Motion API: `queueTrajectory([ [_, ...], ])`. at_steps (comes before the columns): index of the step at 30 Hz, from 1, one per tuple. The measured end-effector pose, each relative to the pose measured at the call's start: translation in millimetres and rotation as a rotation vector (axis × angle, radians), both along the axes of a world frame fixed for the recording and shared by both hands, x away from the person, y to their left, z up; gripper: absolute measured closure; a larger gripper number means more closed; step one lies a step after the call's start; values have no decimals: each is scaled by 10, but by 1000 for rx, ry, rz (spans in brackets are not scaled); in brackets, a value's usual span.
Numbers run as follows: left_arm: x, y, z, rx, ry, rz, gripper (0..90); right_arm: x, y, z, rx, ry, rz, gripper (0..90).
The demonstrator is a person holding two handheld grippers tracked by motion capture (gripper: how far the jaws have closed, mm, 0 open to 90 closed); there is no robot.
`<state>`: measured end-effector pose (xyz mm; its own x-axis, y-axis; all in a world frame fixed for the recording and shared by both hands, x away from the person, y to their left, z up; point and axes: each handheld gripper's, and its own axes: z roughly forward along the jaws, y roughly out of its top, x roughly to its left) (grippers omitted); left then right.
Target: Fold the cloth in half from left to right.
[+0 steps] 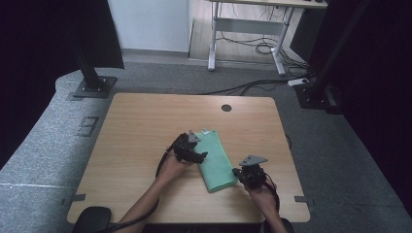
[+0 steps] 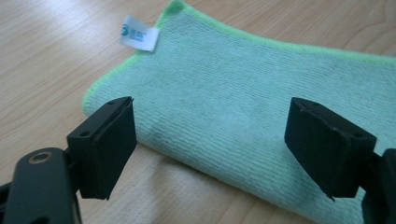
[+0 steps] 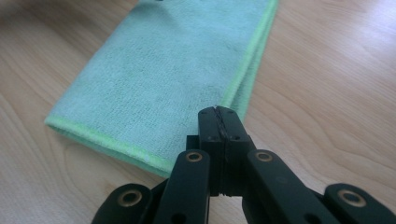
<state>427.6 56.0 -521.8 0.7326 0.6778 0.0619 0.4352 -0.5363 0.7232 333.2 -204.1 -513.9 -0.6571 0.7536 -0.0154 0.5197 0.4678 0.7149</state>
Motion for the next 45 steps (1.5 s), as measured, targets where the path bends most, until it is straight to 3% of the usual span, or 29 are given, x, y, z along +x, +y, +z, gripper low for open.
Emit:
queueTrajectory([
  [7, -98, -70, -49, 42, -16, -18, 155, 74, -82, -141, -46, 50, -36, 887],
  [12, -162, -52, -81, 28, -1, -8, 147, 104, -119, -199, -66, 60, -48, 871],
  [15, -205, -46, -111, 24, 8, 5, 141, 115, -133, -206, -68, 53, -50, 808],
  [20, -220, -67, -226, 48, 20, 29, 130, 145, -197, -224, -39, 61, -65, 708],
  [23, -190, -49, -258, 24, 38, 46, 108, 164, -237, -236, -9, 78, -71, 690],
  [26, -174, -33, -259, 24, 42, 50, 91, 157, -231, -237, -8, 79, -71, 692],
  [34, -96, 77, -242, 40, 40, 82, 92, 98, -99, -252, 20, 90, -10, 687],
  [45, 17, 378, -242, 28, 56, 140, 91, 59, 304, -269, 22, 69, 86, 637],
])
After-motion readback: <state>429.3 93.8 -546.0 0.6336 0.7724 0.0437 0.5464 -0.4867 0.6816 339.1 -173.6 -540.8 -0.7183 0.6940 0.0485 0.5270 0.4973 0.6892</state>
